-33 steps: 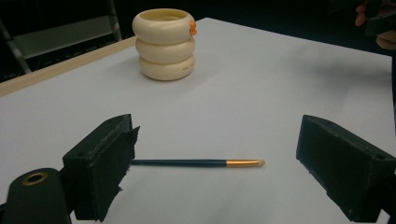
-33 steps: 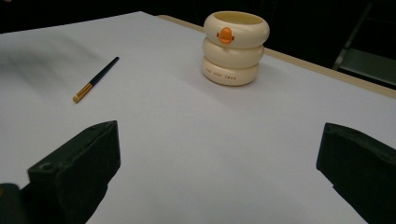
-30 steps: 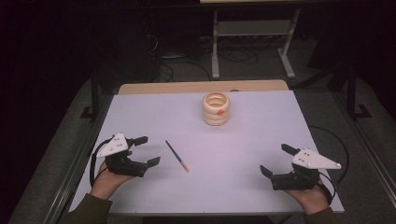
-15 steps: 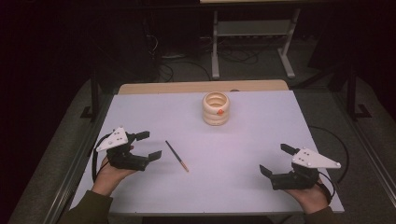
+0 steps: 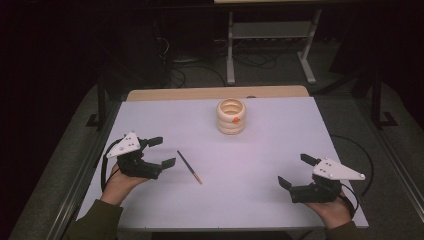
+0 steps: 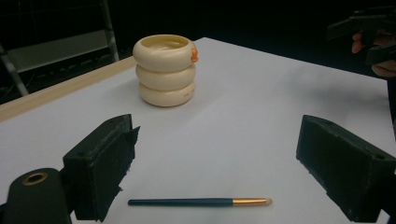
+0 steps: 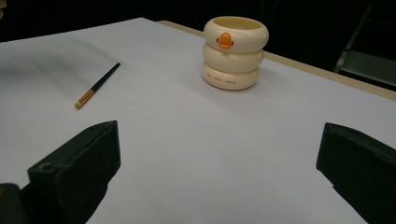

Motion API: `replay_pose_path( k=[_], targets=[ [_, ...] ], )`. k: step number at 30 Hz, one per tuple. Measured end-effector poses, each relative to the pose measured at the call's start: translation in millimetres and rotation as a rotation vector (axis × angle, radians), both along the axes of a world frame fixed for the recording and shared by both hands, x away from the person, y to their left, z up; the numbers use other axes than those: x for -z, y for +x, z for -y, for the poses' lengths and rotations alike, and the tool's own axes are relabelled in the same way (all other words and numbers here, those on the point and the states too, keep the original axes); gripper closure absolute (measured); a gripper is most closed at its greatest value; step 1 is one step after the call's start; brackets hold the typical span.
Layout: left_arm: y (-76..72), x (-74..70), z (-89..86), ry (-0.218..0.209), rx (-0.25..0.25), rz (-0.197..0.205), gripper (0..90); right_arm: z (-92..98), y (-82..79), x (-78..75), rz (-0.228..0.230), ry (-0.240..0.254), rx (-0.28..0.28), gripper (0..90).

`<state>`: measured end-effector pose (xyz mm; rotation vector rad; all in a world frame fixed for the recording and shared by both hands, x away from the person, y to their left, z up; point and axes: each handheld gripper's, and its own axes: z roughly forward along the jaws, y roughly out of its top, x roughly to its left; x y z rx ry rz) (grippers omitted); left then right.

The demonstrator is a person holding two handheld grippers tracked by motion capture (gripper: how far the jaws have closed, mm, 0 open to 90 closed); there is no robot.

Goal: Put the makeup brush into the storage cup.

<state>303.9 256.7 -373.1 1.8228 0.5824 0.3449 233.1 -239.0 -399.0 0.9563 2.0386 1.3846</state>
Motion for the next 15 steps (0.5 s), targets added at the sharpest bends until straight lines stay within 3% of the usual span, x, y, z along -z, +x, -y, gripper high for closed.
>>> replay_pose_path(
  k=[15],
  targets=[
    [12.2,-2.4,11.3,0.004,0.021,-0.002,11.2,-0.7,0.8,0.3,0.000,-0.004,0.002,0.0]
  ],
)
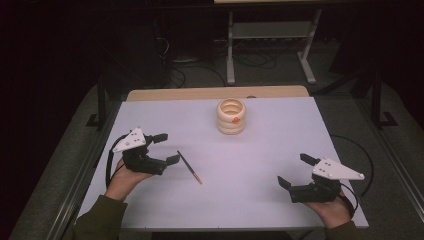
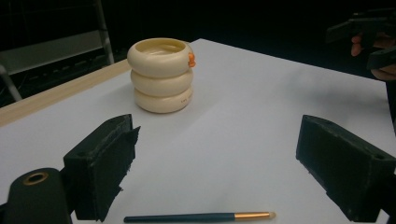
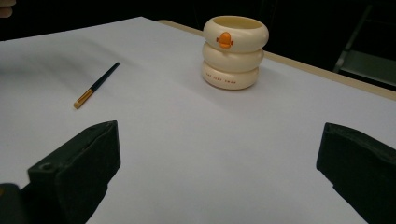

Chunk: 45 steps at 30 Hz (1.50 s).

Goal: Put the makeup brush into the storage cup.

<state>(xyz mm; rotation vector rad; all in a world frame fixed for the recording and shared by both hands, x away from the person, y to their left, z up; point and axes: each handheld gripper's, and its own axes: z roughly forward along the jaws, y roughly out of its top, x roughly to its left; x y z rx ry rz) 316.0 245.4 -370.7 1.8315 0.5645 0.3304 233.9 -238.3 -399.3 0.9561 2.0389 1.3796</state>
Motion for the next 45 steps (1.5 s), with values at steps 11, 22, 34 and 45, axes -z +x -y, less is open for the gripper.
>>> replay_pose_path(
  k=[11,22,34,45],
  targets=[
    [8.2,-0.8,7.8,-0.012,0.012,-0.002,11.4,0.1,0.4,-0.3,0.001,0.001,0.002,0.0],
    [14.1,-3.0,18.7,-0.006,0.030,0.001,11.8,0.4,0.6,-0.4,-0.001,-0.001,0.002,0.0],
    [20.1,-5.2,31.6,-0.001,0.057,0.009,11.9,0.3,0.8,-0.5,-0.002,-0.001,0.003,0.0],
    [26.9,-6.7,43.1,0.004,0.079,0.011,12.0,0.5,1.1,-0.4,0.000,-0.004,0.003,0.0]
  ],
)
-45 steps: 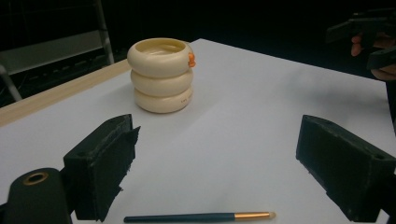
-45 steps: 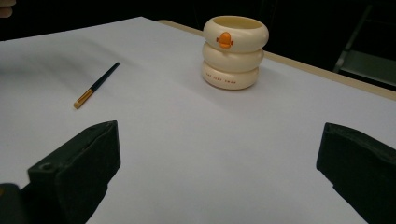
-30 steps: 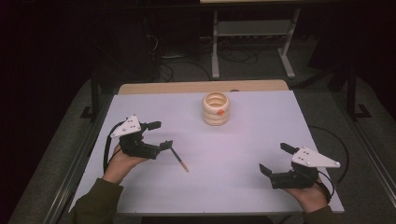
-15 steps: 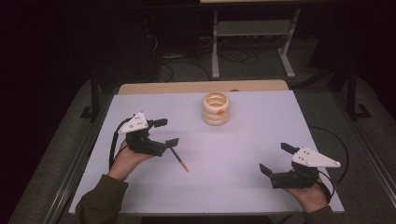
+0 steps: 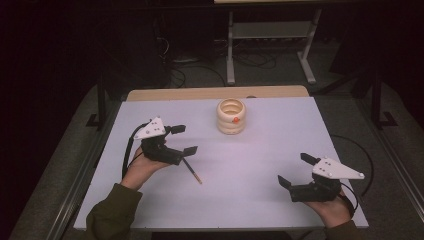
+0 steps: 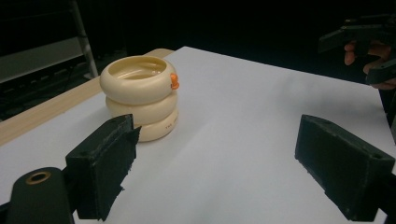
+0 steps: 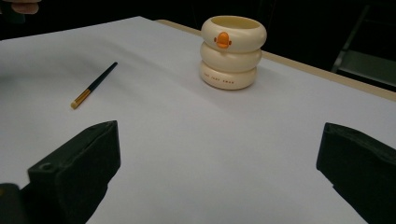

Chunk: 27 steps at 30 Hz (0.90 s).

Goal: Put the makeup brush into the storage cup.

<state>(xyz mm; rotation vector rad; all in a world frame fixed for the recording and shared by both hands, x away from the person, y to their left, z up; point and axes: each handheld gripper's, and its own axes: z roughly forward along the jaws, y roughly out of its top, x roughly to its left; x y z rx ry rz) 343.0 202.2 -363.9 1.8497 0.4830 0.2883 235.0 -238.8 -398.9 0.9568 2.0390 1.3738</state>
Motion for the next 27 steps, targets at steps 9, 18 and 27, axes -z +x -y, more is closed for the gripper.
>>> replay_pose_path(
  k=[9,18,27],
  targets=[
    [8.4,4.8,8.1,0.032,0.015,-0.014,12.2,0.2,0.2,0.0,0.001,-0.003,0.001,0.0],
    [16.4,5.9,15.4,0.096,0.041,-0.037,12.9,2.1,0.1,-0.8,-0.004,0.002,0.009,0.0],
    [24.9,-1.0,24.3,0.200,0.082,-0.040,12.9,2.8,-0.5,-1.5,-0.010,0.009,0.015,0.0]
  ],
)
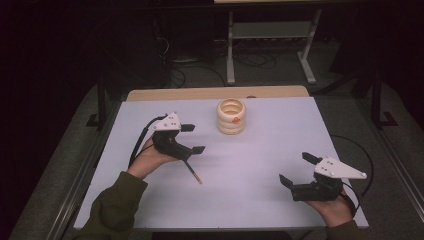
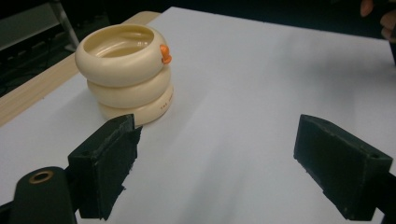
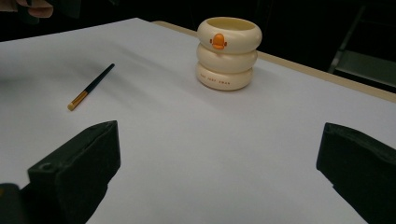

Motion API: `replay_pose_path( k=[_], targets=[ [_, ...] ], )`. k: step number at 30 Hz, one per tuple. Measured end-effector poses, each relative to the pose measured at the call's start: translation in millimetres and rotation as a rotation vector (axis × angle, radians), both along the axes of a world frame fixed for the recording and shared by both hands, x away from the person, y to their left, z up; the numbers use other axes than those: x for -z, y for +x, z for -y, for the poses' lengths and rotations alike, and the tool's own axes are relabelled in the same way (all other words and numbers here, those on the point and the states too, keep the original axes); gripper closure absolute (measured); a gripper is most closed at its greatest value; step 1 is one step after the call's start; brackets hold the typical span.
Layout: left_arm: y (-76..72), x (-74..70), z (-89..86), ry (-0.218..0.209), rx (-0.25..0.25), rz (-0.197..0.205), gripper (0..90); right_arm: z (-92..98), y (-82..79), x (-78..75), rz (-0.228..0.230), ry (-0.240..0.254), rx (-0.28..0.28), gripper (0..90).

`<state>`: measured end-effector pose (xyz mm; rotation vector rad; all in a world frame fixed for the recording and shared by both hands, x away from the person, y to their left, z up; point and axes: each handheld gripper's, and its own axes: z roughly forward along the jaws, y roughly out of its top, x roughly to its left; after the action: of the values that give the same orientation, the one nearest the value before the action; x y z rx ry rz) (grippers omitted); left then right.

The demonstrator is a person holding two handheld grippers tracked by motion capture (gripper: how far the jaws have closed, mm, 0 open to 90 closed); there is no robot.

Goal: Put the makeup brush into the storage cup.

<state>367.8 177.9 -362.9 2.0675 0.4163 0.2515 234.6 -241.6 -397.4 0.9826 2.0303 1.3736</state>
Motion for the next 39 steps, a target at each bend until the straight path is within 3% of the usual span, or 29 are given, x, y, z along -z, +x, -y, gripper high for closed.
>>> replay_pose_path(
  k=[4,15,22,26,27,28,39],
  targets=[
    [1.9,0.2,3.5,0.055,0.024,-0.018,13.3,-0.1,-0.1,-0.2,-0.001,0.001,0.000,0.0],
    [9.6,5.9,6.2,0.155,0.045,-0.063,13.4,0.4,0.2,0.3,-0.003,0.002,0.000,0.0],
    [12.3,7.2,6.6,0.195,0.057,-0.097,13.7,1.0,0.5,0.6,-0.001,-0.001,0.001,0.0],
    [14.4,8.3,8.2,0.262,0.081,-0.128,13.7,1.7,1.1,1.1,0.003,-0.003,0.004,0.0],
    [14.4,8.3,8.2,0.262,0.081,-0.128,13.7,1.6,0.8,1.1,-0.001,-0.001,0.006,0.0],
    [15.3,7.8,8.6,0.297,0.093,-0.136,13.8,1.6,0.6,1.0,-0.004,0.002,0.008,0.0],
    [17.7,3.4,10.9,0.376,0.134,-0.138,15.2,1.8,0.7,1.2,-0.007,0.006,0.008,0.0]
  ],
)
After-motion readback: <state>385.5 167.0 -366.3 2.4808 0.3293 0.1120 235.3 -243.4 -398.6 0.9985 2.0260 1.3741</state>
